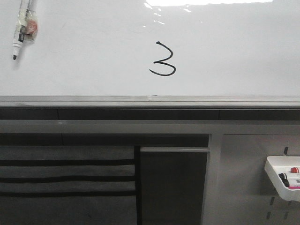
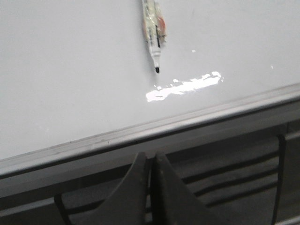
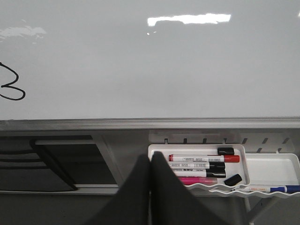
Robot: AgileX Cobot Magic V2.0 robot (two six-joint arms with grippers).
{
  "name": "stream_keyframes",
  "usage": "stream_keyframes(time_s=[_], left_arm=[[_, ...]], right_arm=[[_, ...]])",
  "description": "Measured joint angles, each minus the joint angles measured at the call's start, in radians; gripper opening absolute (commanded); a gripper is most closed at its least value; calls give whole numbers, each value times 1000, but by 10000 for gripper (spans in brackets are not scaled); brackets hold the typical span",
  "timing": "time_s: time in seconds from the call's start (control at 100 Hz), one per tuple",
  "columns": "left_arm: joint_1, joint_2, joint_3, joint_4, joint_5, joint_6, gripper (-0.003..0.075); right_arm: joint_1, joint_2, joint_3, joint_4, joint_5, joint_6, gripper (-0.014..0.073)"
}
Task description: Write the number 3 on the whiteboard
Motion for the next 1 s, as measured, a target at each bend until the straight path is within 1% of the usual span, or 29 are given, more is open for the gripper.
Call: stream_keyframes(time_s=[0.1,0.19,0.28,0.37,0.51,0.74,0.8,0.92,1.0], left_arm=[[33,-82,51,-23,-40,0,-18],[64,-148,88,-54,-49,0,-18],[82,-198,91,-84,-46,0,-18],[85,-203,91,-93,-46,0,-18],[118,-203,91,-97,-42,0,-18],[120,-203,91,-100,-42,-2,-18],[120,-203,91,-81,-42,-28,-18],[120,-203,91,19,-42,-146,-18],[120,-203,91,60,-42,-183,-18]], right_arm=[[0,0,0,0,0,0,-68],[0,0,0,0,0,0,-68],[0,0,0,0,0,1,-68],[0,0,0,0,2,1,-68],[0,-2,2,0,7,1,-68],[0,-2,2,0,8,1,-68],[0,-2,2,0,8,1,-68],[0,-2,2,0,8,1,-68],[0,-2,2,0,8,1,-68]])
